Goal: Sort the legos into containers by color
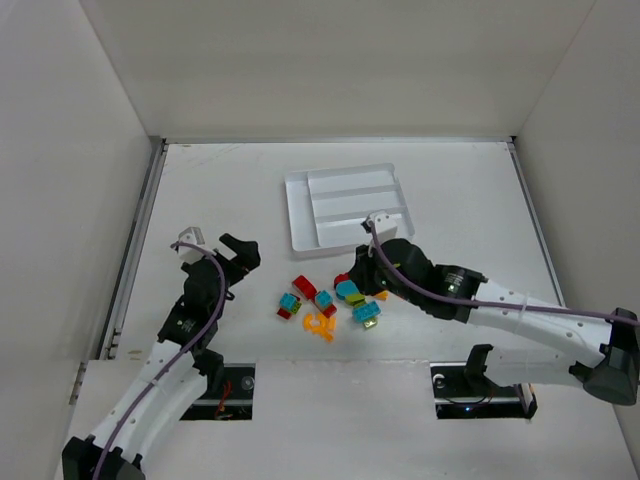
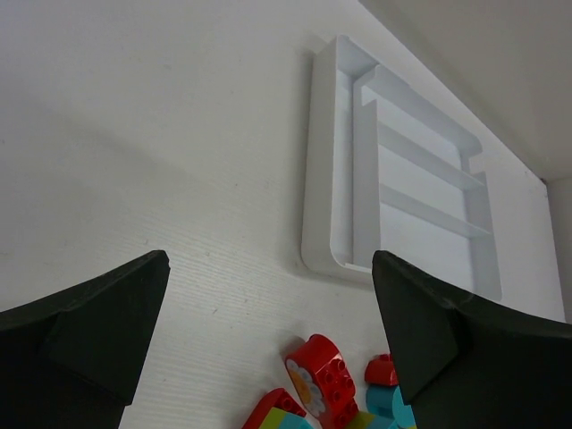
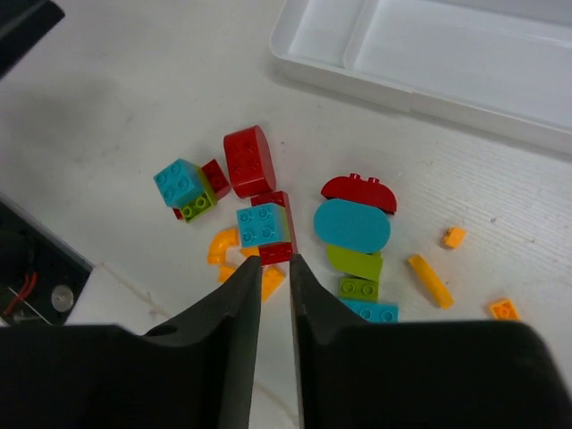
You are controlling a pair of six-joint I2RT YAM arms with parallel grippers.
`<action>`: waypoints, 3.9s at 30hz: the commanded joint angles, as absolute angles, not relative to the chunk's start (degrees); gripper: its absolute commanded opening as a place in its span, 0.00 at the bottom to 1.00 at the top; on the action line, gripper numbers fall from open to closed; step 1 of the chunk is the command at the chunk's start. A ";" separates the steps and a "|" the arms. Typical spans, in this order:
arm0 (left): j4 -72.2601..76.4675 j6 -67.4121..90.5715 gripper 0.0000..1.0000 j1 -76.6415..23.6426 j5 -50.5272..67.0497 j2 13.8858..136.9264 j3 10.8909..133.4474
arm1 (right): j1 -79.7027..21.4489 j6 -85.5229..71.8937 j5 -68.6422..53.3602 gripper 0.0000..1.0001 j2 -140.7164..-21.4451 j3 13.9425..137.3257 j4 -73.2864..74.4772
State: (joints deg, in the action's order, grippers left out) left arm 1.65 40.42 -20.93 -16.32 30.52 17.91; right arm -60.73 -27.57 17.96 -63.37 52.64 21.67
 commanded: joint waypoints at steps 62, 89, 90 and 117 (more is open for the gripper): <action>-6.77 43.59 0.35 -16.04 -2.39 34.01 20.03 | -65.97 -17.84 14.07 0.24 -95.99 61.62 -7.46; 19.15 46.58 0.50 -37.83 -4.48 57.56 32.34 | -43.55 -32.69 -7.91 0.24 -81.83 46.58 -22.94; 19.94 46.58 0.49 -38.01 -4.66 58.09 32.34 | -43.55 -32.70 -7.91 0.24 -81.83 46.50 -22.94; 27.24 46.85 0.09 -39.68 -6.06 65.39 32.35 | -41.62 -37.17 -11.51 0.24 -81.57 43.33 -29.17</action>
